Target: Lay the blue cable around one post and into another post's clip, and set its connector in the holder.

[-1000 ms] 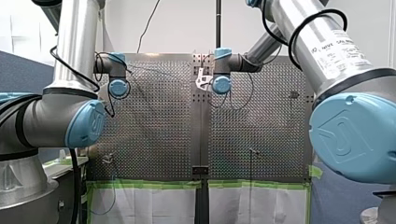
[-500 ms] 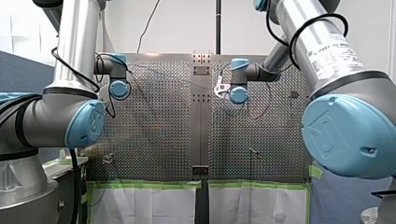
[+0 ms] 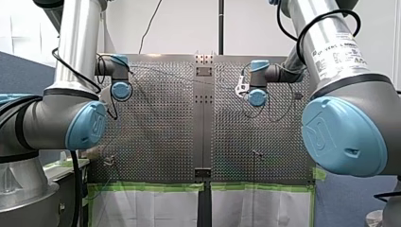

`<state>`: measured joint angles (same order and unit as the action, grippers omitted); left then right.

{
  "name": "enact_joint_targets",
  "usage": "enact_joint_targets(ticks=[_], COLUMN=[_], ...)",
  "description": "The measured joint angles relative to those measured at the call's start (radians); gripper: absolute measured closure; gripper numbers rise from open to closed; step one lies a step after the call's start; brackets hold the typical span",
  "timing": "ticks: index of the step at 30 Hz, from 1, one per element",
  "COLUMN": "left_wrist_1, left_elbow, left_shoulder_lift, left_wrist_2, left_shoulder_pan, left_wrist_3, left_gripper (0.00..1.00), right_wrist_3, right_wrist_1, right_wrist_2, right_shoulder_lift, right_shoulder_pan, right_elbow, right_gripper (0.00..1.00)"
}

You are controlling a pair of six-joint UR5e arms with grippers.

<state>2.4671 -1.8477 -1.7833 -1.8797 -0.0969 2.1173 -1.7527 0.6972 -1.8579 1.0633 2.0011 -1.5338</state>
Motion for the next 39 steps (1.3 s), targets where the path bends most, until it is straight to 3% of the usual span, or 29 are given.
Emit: enact_joint_targets(ticks=[11,19,27,31,39], left_wrist_1=[0.003,0.004,0.005,0.005,0.005], left_elbow=[-0.001,-0.002,-0.003,-0.003,-0.004], left_shoulder_lift=[0.000,-0.001,-0.001,-0.001,-0.001], left_wrist_2=[-0.010,-0.014,-0.014,-0.014,-0.015], left_shoulder_pan=[0.013,0.021,0.029,0.032,0.038], left_wrist_3=[-0.005,-0.012,-0.020,-0.024,-0.033], left_gripper=[0.26,0.26,0.26,0.26,0.26], right_wrist_3=[0.029,0.033,0.015,0.001,-0.014], right_wrist_1=[0.090,0.159,0.227,0.269,0.341], right_wrist_2=[-0.031,-0.041,-0.059,-0.076,-0.048], right_shoulder_lift=[-0.001,-0.041,-0.107,-0.149,-0.221], right_shoulder_pan=[-0.039,-0.067,-0.106,-0.134,-0.202], right_elbow=[-0.091,-0.159,-0.227,-0.269,-0.341], right_gripper=[1.00,1.00,1.00,1.00,1.00])
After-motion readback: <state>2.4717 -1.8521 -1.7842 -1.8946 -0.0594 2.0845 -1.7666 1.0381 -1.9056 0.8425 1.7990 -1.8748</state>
